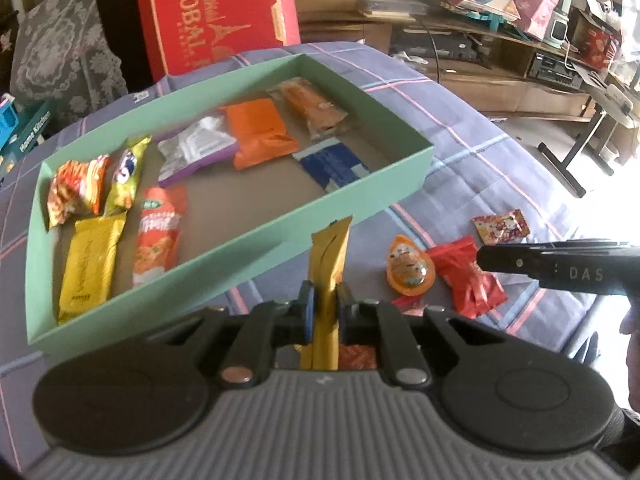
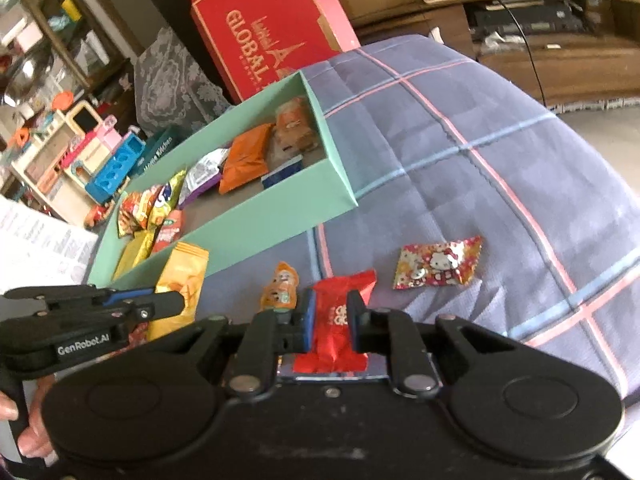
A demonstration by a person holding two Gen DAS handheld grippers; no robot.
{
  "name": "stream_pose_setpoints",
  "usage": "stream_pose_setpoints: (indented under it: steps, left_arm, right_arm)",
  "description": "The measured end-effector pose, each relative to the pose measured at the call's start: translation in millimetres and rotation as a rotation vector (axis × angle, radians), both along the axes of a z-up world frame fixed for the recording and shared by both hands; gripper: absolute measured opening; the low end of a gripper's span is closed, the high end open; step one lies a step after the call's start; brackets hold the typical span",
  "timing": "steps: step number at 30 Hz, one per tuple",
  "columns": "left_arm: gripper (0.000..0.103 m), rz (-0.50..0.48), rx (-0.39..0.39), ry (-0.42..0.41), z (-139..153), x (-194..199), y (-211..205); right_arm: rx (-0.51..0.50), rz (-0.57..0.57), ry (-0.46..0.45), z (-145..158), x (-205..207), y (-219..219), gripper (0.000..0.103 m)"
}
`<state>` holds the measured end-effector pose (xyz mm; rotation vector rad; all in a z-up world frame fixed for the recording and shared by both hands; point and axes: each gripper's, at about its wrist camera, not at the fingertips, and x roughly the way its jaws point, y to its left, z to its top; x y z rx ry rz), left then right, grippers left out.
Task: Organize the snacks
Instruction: 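Grasp the red candy pack with the right gripper while the left grasps the gold stick pack, then lower both snacks into the green tray and open both grippers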
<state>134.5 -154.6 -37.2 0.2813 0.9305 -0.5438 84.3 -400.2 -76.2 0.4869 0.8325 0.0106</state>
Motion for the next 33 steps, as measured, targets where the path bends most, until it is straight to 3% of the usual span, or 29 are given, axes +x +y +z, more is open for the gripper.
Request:
stream_pose_setpoints:
  steps: [3,6,13,18,25,27,33]
  left_arm:
    - [0.011,0.018,-0.024,0.031,-5.5,-1.8,9.6]
    - [0.011,0.037,-0.057,0.057,-8.9,-3.9,19.0]
    - [0.011,0.082,-0.090,0.071,-10.8,-1.0,37.0]
    - [0.013,0.078,-0.072,0.077,-20.7,-3.6,42.6]
    - [0.015,0.039,-0.007,0.108,-43.4,-10.4,36.0]
    - [0.013,0.033,0.012,0.070,-44.1,-15.9,33.3]
    - [0.012,0.058,-0.036,0.058,-28.3,-14.3,37.2]
  right_arm:
    - [-0.021,0.003,0.034,-2.3,1.0,4.4,0.017]
    - [-0.036,-0.007,0.067,-5.5,1.2,8.5,0.028]
    - [-0.123,0.029,0.086,-6.4,17.3,31.2,0.029]
    - [-0.175,0.053,0.099,-14.0,23.2,46.6,0.045]
    - [-0.299,0.088,0.086,-16.0,26.3,63.0,0.038]
    - [-0.317,0.089,0.079,-16.5,26.5,65.8,0.035]
    - [-0.256,0.065,0.062,-5.7,20.0,53.8,0.032]
